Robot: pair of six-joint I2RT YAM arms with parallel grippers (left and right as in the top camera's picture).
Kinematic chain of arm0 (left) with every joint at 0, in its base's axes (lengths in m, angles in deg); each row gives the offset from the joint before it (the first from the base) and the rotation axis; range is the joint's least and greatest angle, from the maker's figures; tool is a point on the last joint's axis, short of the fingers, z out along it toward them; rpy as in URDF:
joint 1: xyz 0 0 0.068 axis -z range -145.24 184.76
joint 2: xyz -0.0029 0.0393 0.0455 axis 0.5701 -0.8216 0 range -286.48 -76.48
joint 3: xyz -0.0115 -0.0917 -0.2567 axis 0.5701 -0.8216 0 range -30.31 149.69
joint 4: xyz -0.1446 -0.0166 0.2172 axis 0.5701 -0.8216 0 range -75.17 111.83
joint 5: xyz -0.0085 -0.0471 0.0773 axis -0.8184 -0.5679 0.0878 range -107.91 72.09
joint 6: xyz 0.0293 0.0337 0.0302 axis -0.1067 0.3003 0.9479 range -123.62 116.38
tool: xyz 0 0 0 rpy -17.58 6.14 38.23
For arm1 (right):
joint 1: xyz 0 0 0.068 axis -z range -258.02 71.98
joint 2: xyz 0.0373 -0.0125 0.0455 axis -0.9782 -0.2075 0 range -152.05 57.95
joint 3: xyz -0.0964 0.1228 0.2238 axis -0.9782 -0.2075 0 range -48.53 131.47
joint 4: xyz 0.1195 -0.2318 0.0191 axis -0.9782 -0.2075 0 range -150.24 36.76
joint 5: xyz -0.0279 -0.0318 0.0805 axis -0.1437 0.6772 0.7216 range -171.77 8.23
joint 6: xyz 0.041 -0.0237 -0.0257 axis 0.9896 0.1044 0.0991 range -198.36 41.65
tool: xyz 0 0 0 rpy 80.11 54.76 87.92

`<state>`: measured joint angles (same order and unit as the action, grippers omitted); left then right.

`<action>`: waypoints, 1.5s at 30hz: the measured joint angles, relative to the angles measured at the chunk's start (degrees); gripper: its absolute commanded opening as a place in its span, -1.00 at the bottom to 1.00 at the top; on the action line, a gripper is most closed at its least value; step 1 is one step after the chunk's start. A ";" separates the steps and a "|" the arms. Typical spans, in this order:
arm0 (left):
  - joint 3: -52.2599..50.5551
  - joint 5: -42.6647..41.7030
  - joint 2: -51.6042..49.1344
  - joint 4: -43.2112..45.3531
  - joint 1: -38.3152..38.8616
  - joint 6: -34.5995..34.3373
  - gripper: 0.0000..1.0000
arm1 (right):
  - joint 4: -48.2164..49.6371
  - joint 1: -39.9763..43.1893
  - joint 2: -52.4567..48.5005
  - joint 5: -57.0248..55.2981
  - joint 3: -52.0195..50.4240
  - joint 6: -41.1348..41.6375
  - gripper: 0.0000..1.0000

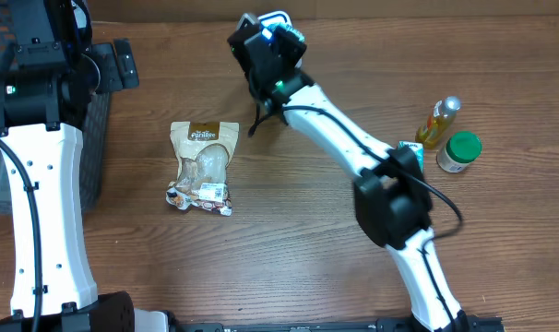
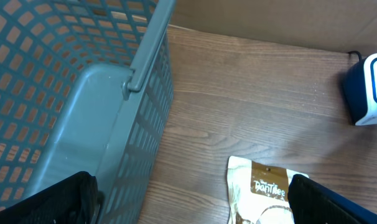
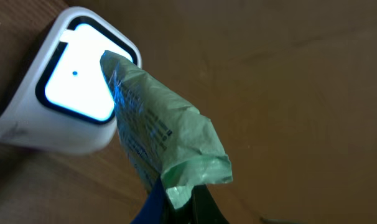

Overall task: Scan the item barcode
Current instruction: 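Carry the teal item up to the white scanner with the right gripper, then move the teal item right and lower it near the oil bottle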

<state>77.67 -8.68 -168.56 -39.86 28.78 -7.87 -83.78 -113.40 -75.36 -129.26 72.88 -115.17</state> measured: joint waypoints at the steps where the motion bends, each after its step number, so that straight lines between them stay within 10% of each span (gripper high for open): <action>1: 0.00 0.00 0.00 -0.04 0.00 0.00 0.99 | -3.65 0.20 2.29 0.79 -0.02 2.73 -0.93; 15: 0.00 -0.02 0.00 -0.02 0.00 0.02 0.99 | -49.24 19.15 14.47 29.59 -0.02 44.63 -0.93; 31: 0.00 0.00 0.00 -0.02 0.00 0.02 0.99 | -39.39 27.65 13.75 41.48 -18.67 55.32 -0.90; 40: 0.00 0.00 0.00 -0.04 0.00 0.00 0.99 | -44.13 27.47 13.77 42.77 -20.50 60.06 0.17; 45: 0.00 0.00 0.00 -0.02 0.00 0.02 0.99 | -47.08 27.41 13.77 42.80 -20.50 60.37 0.08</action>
<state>77.67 -8.68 -168.56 -39.88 28.78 -7.85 -130.86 -85.99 -61.59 -86.46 52.38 -54.80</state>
